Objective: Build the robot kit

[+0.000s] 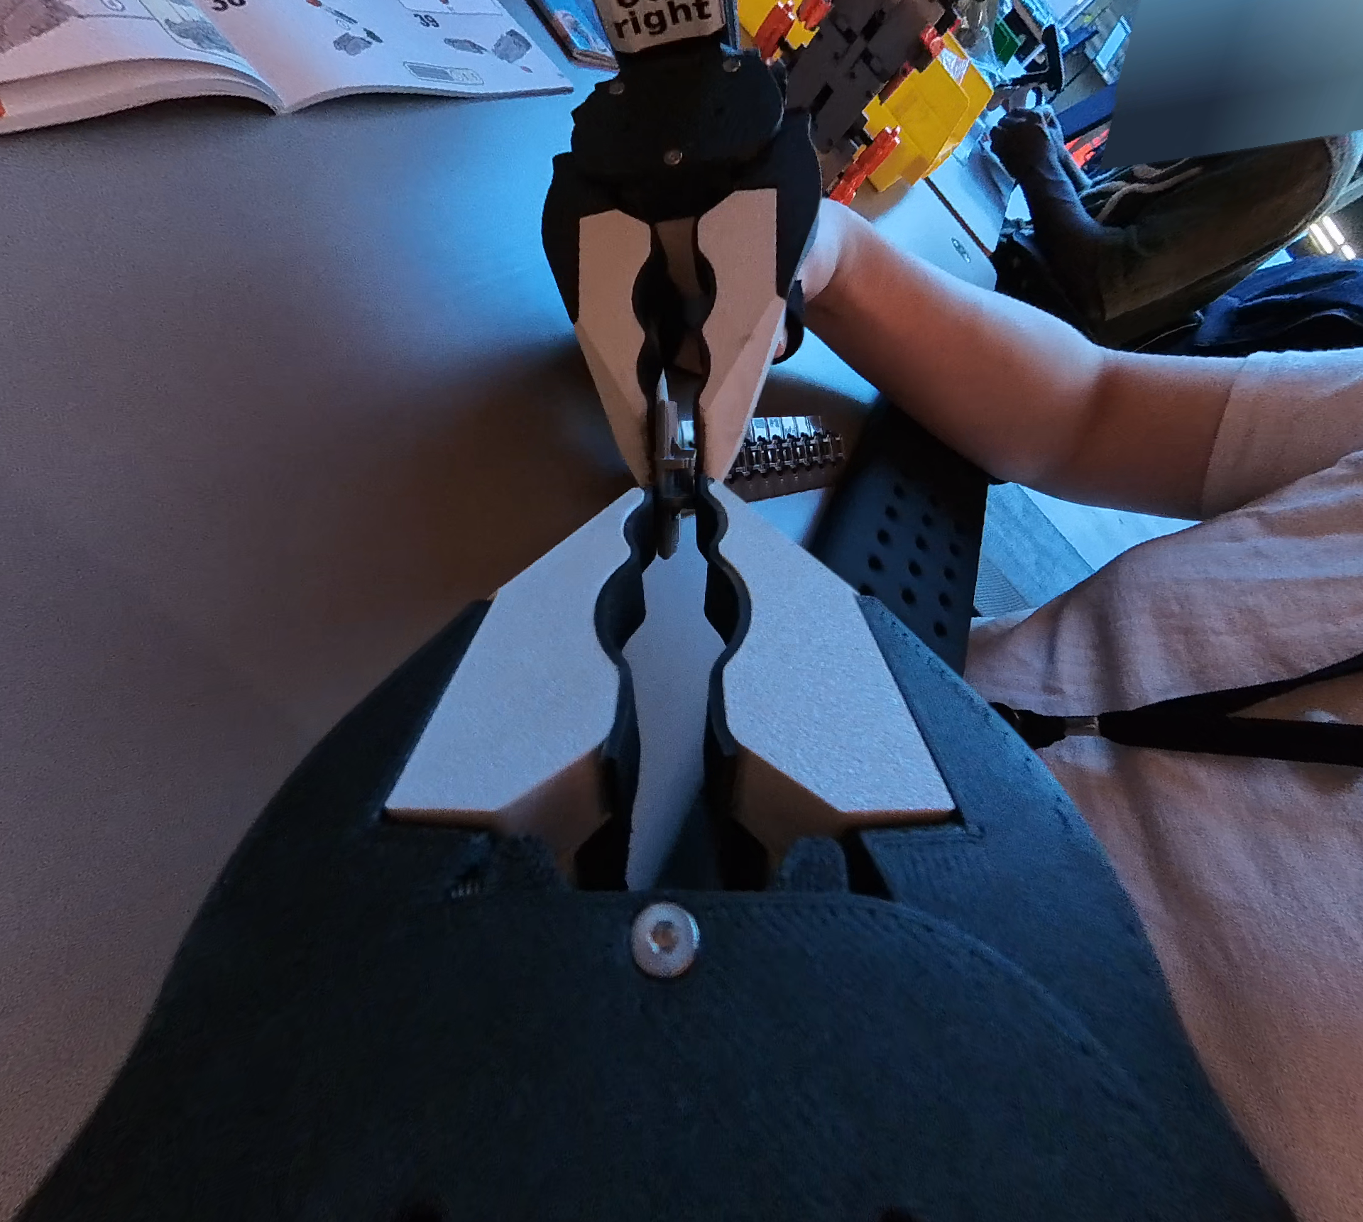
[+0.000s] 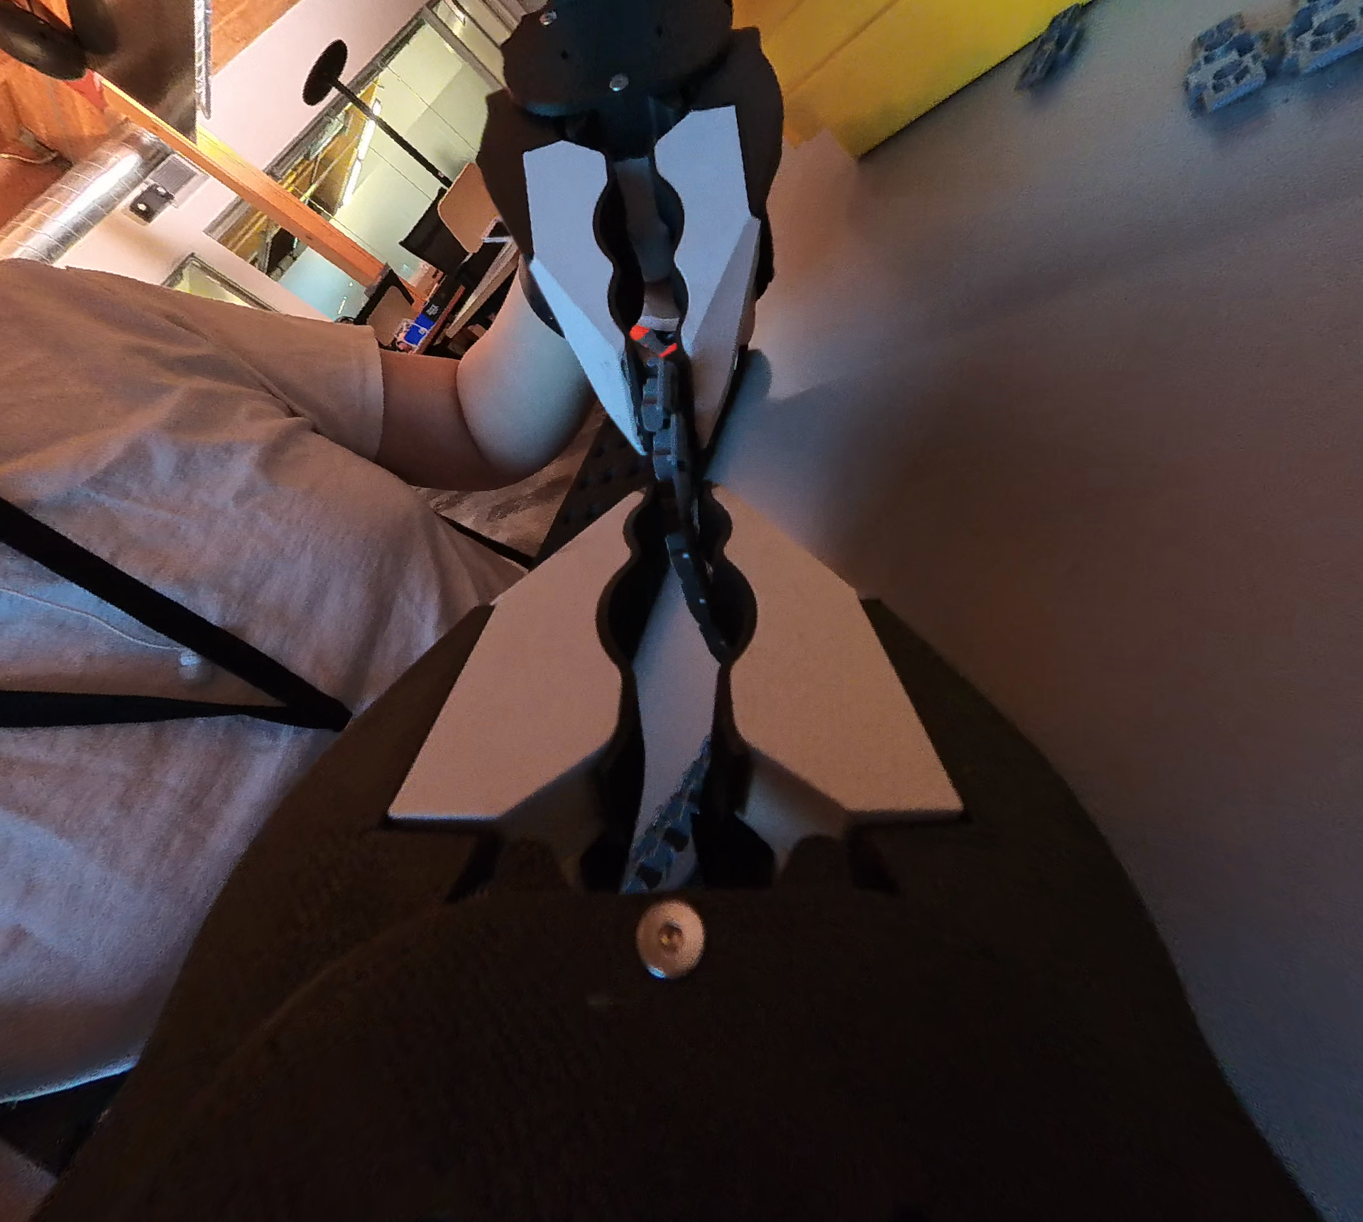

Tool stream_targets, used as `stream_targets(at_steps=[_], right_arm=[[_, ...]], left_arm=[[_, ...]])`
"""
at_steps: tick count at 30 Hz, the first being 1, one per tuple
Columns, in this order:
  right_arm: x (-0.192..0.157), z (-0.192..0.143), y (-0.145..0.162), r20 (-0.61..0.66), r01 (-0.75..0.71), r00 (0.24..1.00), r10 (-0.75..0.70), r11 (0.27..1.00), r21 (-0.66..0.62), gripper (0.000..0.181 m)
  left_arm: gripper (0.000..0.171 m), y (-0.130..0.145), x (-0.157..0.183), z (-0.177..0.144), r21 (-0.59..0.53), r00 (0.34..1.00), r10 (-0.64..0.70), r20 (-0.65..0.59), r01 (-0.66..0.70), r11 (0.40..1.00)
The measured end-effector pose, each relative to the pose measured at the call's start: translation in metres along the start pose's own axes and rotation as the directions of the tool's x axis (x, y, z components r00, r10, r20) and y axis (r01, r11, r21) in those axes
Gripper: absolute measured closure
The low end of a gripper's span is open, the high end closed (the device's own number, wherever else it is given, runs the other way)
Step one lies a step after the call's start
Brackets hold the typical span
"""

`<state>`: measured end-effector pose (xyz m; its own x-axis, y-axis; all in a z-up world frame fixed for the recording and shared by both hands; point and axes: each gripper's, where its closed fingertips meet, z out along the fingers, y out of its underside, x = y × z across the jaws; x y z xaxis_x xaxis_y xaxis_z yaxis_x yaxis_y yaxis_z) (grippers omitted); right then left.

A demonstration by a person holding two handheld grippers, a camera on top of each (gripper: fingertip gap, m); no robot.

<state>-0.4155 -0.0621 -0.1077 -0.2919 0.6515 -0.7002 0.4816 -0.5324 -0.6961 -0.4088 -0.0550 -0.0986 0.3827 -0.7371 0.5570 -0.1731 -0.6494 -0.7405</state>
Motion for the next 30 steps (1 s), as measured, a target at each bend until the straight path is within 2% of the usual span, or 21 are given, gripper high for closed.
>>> stream_targets(at_steps=[3,6,8,15,24,30], right_arm=[[0.001,0.001,0.000,-0.012,0.013,1.000,-0.013,1.000,-0.001,0.175],[0.001,0.002,-0.005,0.018,-0.055,0.998,0.054,0.998,0.040,0.176],[0.002,0.003,-0.004,0.019,-0.073,0.997,0.072,0.997,0.026,0.176],[0.001,0.002,-0.004,0.042,-0.092,0.995,0.091,0.995,0.024,0.176],[-0.001,0.002,-0.003,0.056,-0.092,0.994,0.091,0.996,0.018,0.175],[0.000,0.004,0.000,0.045,-0.088,0.995,0.088,0.996,0.002,0.176]], left_arm=[[0.164,0.001,-0.002,0.000,-0.001,1.000,-0.010,0.000,0.010,1.000],[0.164,-0.004,-0.004,-0.003,0.036,0.998,-0.056,-0.013,0.057,0.998],[0.164,-0.002,-0.006,-0.002,0.022,0.997,-0.077,-0.011,0.077,0.997],[0.158,-0.001,-0.009,-0.001,-0.002,0.998,-0.056,0.025,0.056,0.998],[0.154,-0.008,-0.007,-0.008,0.043,0.997,-0.079,-0.006,0.079,0.996],[0.165,-0.010,-0.009,-0.010,0.055,0.996,-0.084,-0.014,0.084,0.995]])
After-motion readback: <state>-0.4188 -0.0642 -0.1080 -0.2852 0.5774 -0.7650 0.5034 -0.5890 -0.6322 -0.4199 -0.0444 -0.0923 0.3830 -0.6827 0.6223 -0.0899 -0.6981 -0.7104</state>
